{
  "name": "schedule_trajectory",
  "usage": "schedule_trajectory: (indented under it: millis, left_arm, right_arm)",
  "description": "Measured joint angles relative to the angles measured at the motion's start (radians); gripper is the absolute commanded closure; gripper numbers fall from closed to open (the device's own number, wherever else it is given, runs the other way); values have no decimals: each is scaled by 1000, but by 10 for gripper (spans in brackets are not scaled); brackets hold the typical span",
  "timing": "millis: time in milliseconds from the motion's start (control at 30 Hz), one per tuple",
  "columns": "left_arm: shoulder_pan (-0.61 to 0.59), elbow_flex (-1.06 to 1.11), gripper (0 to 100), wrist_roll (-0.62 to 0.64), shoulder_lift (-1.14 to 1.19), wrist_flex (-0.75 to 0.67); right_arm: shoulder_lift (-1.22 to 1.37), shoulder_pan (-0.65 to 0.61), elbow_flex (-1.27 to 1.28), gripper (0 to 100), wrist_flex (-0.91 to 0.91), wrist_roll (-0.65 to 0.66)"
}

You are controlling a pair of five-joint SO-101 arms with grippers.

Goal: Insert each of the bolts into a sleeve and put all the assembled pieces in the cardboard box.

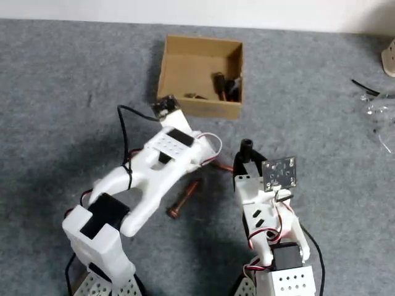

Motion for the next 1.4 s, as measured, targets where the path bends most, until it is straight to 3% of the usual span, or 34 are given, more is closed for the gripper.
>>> schedule_trajectory:
  millis: [1400]
  left_arm:
    - [35,0,787,0,2,28]
  right_arm:
    - [0,0,0,993,0,0]
